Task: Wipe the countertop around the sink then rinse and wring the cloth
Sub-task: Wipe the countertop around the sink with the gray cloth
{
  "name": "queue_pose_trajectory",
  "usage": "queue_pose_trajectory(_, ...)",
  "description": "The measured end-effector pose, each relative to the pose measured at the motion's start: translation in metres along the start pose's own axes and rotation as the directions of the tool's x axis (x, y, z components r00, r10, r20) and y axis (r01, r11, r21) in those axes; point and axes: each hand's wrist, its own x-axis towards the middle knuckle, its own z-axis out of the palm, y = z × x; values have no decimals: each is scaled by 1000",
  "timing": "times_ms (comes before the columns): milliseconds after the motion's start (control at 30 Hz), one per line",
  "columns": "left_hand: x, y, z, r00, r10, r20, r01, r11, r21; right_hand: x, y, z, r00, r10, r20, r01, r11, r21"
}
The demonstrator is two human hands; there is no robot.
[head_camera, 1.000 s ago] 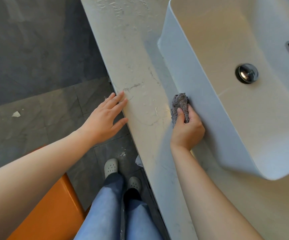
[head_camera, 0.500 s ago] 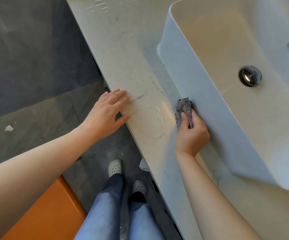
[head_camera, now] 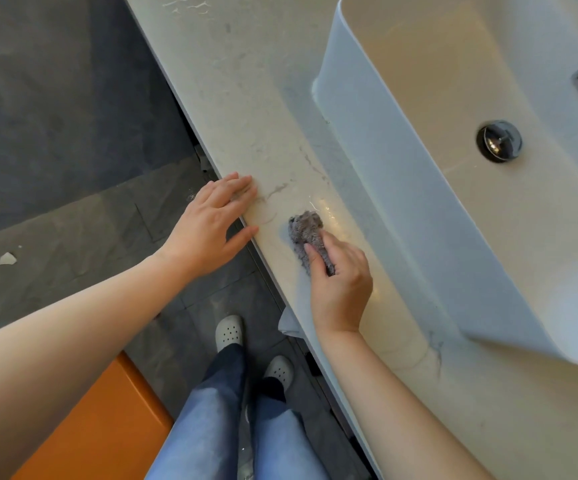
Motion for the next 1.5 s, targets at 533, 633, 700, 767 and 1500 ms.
queue_pose_trajectory(533,9,1,-16,999,6,-39,-5,1000,19,-23,-20,-33,976,-90,197,41,970,241)
queue_pose_trajectory(633,8,2,-15,999,0,-43,1,1000,16,4,-16,-44,998,33,58,-46,968,246)
queue_pose_trajectory(700,7,2,-13,998,-8,-55,8,1000,4,28,-6,-45,995,86,-58,-73,977,198)
queue_pose_trajectory(767,6,2,-12,998,-16,-66,15,1000,-5,50,7,-42,985,99,-143,-85,991,105)
queue_pose_trajectory(1500,11,-17,-12,987,-158,1,158,987,7,80,18,13,966,115,-231,-131,990,-51)
